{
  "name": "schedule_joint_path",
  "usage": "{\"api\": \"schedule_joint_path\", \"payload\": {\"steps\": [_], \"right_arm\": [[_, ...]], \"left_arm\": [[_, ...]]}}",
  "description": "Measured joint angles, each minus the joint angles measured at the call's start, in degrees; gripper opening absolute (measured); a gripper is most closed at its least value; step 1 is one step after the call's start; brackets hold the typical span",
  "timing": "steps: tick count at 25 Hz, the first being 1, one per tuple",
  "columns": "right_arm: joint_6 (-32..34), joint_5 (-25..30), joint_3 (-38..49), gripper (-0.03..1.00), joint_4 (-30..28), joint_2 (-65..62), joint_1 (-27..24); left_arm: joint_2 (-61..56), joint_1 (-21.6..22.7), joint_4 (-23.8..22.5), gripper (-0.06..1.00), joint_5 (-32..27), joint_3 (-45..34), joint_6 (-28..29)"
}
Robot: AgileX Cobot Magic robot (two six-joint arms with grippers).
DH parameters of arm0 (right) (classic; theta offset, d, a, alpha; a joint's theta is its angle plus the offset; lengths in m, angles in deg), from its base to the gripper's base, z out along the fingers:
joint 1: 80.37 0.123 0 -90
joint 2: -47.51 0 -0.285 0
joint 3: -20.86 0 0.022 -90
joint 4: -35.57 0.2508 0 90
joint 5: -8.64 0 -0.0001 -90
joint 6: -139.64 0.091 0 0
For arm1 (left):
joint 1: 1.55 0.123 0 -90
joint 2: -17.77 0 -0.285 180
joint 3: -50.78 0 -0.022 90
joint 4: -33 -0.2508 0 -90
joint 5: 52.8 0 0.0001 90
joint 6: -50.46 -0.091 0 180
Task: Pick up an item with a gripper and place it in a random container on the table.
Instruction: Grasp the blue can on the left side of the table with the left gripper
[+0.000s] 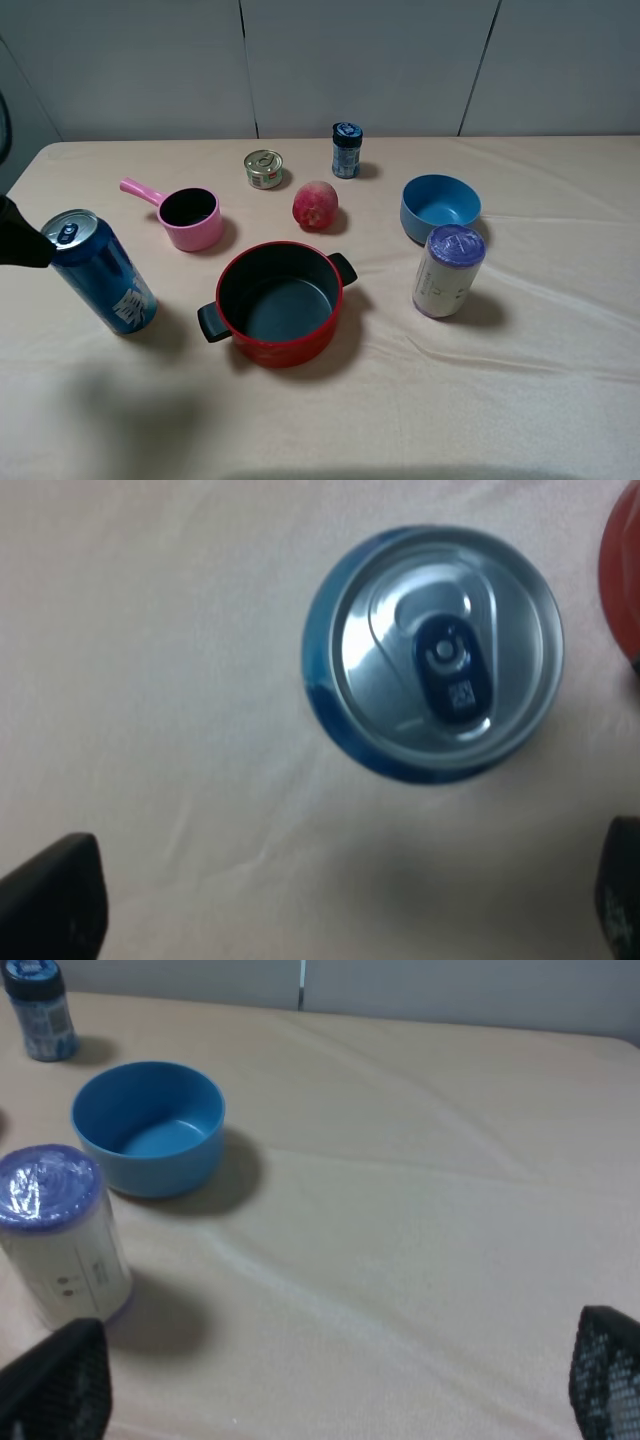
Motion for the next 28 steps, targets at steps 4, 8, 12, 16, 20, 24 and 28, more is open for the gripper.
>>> {"api": "schedule_joint_path", "payload": {"steps": [4, 8, 12, 16, 20, 24, 28], "right_arm": [[0.0, 0.0, 0.0, 0.69, 0.0, 0.0, 0.0], [0.0, 0.0, 0.0, 0.69, 0.0, 0.0, 0.0], [0.0, 0.0, 0.0, 0.69, 0.0, 0.0, 0.0], [0.0, 0.0, 0.0, 0.69, 0.0, 0.0, 0.0], [0.0, 0.0, 0.0, 0.69, 0.0, 0.0, 0.0], [0.0, 0.0, 0.0, 0.69, 0.0, 0.0, 0.0], [0.0, 0.0, 0.0, 0.69, 0.0, 0.0, 0.0]], "left_arm": [[3.6, -0.3, 2.0, 0.99, 0.3, 1.7, -2.6], [6.6, -2.3, 2.5, 0.99, 0.7, 2.4, -3.4], [8.8, -5.4, 1.7, 0.99, 1.5, 2.7, -3.6], [10.2, -7.5, 0.5, 0.99, 2.5, 3.0, -3.6], [12.0, -8.4, -0.1, 0.99, 3.0, 3.1, -3.7], [13.8, -8.4, -0.6, 0.99, 4.1, 3.2, -3.7], [14.8, -8.4, -0.8, 0.99, 4.7, 3.3, -4.1]]}}
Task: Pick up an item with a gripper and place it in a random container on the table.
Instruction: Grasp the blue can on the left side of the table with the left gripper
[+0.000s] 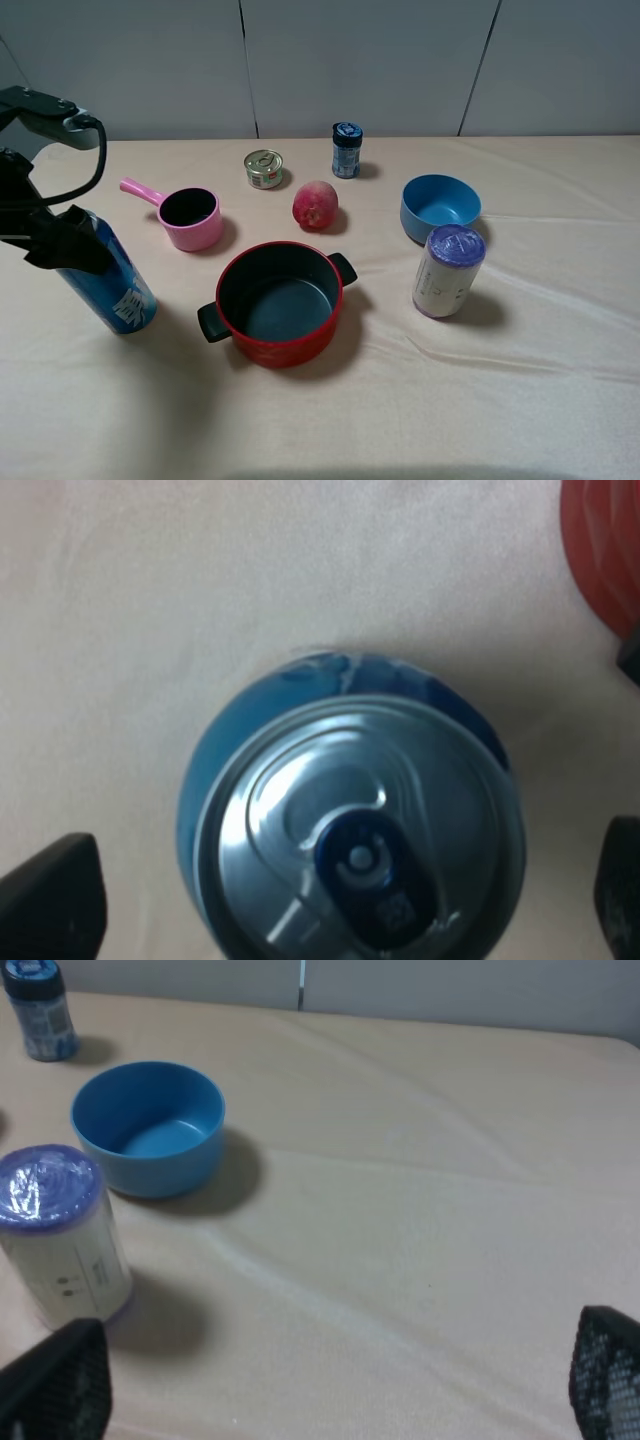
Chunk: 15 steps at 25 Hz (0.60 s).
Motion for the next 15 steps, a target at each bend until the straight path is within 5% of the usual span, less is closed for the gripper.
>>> {"api": "schedule_joint_path", "payload": {"steps": [15], "right_arm": [[0.0, 0.0, 0.0, 0.69, 0.0, 0.0, 0.0]], "left_arm": [[4.7, 0.0, 0.0, 0.99, 0.9, 0.0, -0.8]]}}
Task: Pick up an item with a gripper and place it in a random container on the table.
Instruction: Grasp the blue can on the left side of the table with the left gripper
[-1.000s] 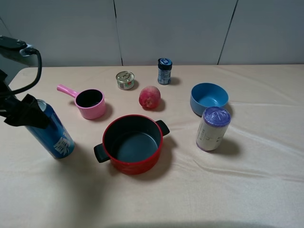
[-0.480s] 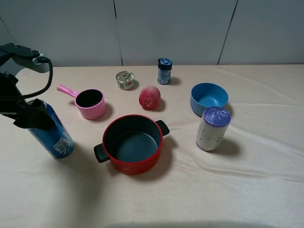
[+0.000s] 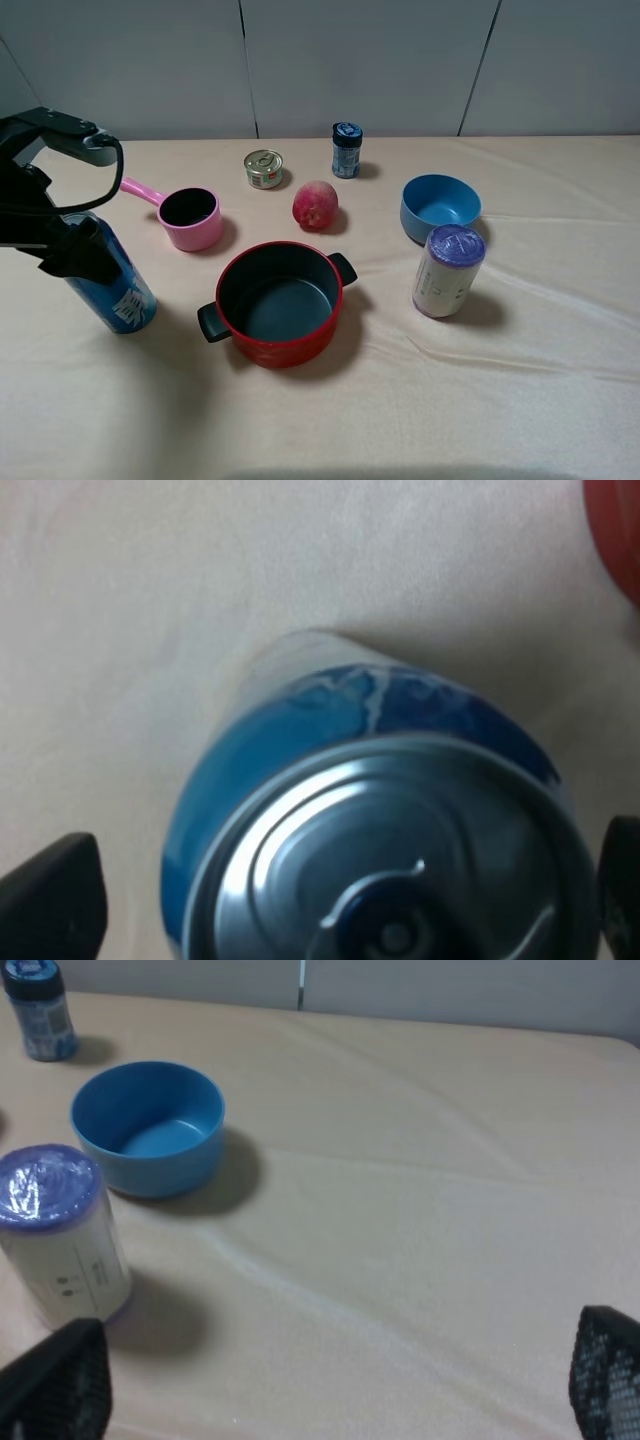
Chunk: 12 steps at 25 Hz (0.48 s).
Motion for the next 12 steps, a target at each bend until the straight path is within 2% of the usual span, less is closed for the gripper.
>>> {"api": "schedule_joint_path", "payload": {"steps": [12], "right_arm": [[0.0, 0.0, 0.0, 0.69, 0.0, 0.0, 0.0]], "left_arm": [[0.0, 0.0, 0.0, 0.98, 0.0, 0.0, 0.0]]}}
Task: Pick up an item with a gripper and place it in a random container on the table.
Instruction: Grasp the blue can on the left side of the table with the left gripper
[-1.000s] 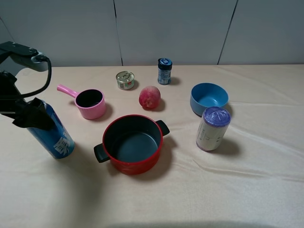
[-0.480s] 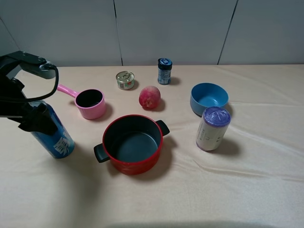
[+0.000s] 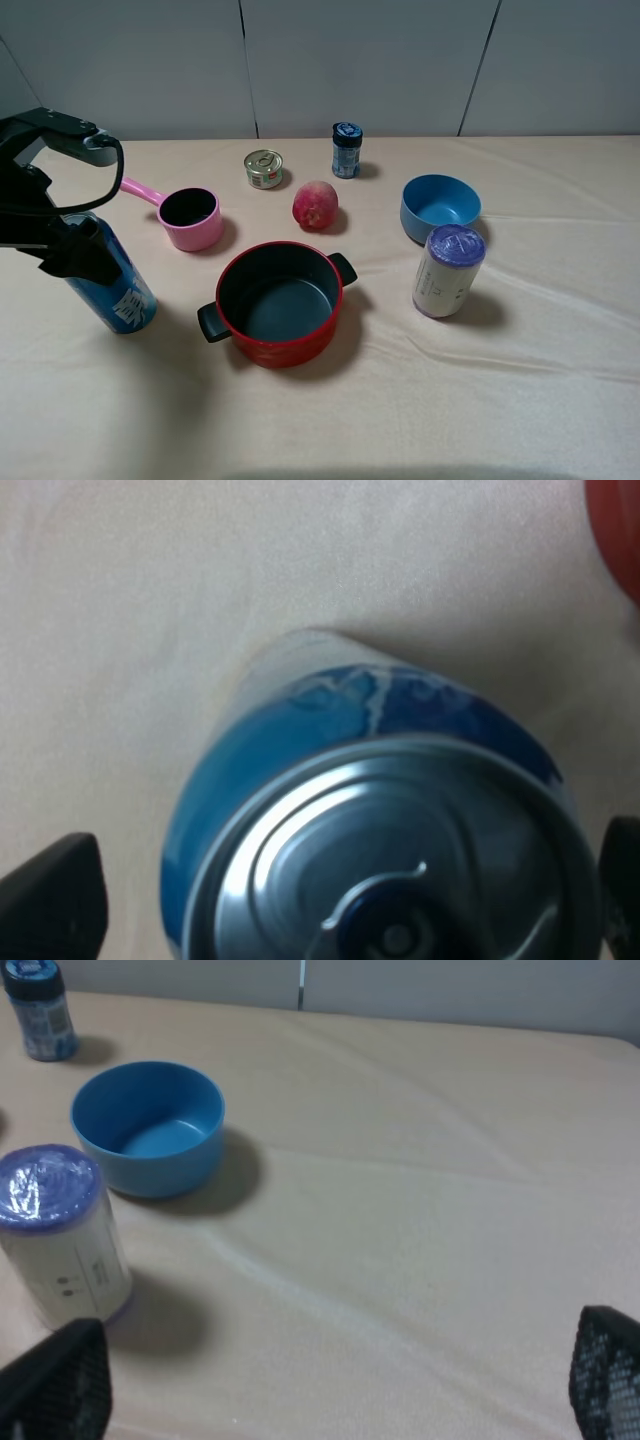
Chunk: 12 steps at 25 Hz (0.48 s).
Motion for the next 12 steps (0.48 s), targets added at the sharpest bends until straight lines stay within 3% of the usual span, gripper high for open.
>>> {"api": "schedule_joint_path", "payload": {"steps": [5, 11, 12], "right_arm": [[0.0, 0.0, 0.0, 0.69, 0.0, 0.0, 0.0], [0.0, 0.0, 0.0, 0.69, 0.0, 0.0, 0.0], [0.0, 0.0, 0.0, 0.69, 0.0, 0.0, 0.0]], "left_arm": [[0.0, 0.0, 0.1, 0.92, 0.0, 0.0, 0.0], [0.0, 0.0, 0.3, 0.68, 0.0, 0.0, -0.1], [0.0, 0.0, 0.3, 0.68, 0.0, 0.0, -0.1]]}}
